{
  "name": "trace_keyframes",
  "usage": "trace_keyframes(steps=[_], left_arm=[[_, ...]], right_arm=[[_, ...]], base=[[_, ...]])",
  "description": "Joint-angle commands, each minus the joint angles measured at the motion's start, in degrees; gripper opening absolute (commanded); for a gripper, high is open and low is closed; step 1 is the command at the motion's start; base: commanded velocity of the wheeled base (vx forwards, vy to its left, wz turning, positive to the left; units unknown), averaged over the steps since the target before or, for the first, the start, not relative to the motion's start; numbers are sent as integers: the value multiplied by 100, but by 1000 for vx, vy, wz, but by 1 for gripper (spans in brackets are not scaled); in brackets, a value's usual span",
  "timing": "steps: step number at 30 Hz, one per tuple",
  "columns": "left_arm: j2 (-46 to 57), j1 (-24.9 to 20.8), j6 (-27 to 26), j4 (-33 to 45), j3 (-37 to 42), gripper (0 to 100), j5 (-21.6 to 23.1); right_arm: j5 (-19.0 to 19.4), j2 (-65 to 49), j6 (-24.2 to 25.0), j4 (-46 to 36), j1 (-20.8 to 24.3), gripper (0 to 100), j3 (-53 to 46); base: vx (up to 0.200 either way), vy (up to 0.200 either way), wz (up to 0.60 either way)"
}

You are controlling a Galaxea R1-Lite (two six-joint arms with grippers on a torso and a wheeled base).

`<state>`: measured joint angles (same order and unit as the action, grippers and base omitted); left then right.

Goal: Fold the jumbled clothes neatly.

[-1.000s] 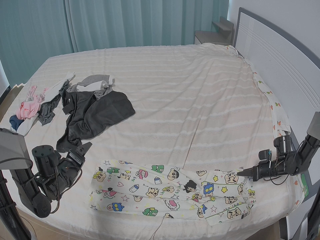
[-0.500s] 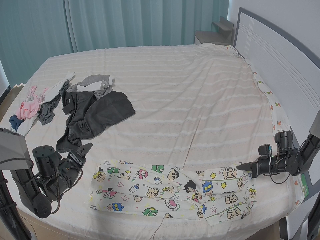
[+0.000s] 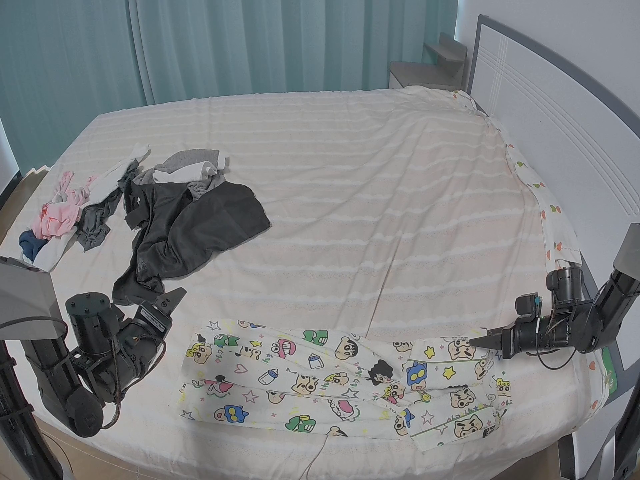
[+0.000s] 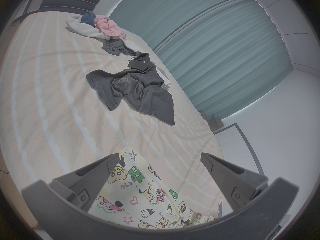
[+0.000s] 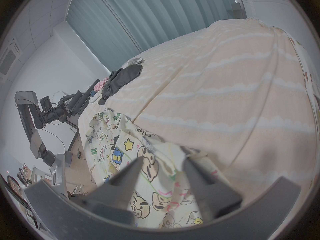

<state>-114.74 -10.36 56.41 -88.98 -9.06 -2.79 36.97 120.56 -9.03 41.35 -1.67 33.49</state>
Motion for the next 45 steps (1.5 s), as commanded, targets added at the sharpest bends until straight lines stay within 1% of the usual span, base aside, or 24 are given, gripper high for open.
trace_keyframes(steps=[1, 6, 7, 11, 18, 28, 33, 34, 45], left_arm=[[-31, 8, 11, -102, 0, 100, -2], [-40, -1, 2, -102, 0, 100, -2], [-40, -1, 2, -102, 0, 100, -2], [-40, -1, 11, -102, 0, 100, -2], [-40, -1, 11, -102, 0, 100, -11], [-31, -1, 11, -102, 0, 100, -11], [-31, -1, 72, -102, -8, 100, -11], [-31, -1, 81, -102, -8, 100, -11], [-31, -1, 81, -102, -8, 100, -11]], right_arm=[[3, -7, -2, 5, 9, 100, -62], [-6, -33, 7, 233, 26, 100, -229], [-6, -51, 7, 418, 44, 100, -369], [-6, -77, 16, 734, 62, 100, -624], [47, -121, 16, 1068, 62, 100, -905], [99, -121, 33, 1191, 360, 100, -984], [99, -77, 33, 1191, 396, 100, -914], [99, -77, 33, 1191, 396, 0, -905], [56, -95, 24, 1209, 352, 0, -818]], base=[[0, 0, 0], [0, 0, 0], [0, 0, 0], [0, 0, 0], [0, 0, 0], [0, 0, 0], [0, 0, 0], [0, 0, 0], [0, 0, 0]])
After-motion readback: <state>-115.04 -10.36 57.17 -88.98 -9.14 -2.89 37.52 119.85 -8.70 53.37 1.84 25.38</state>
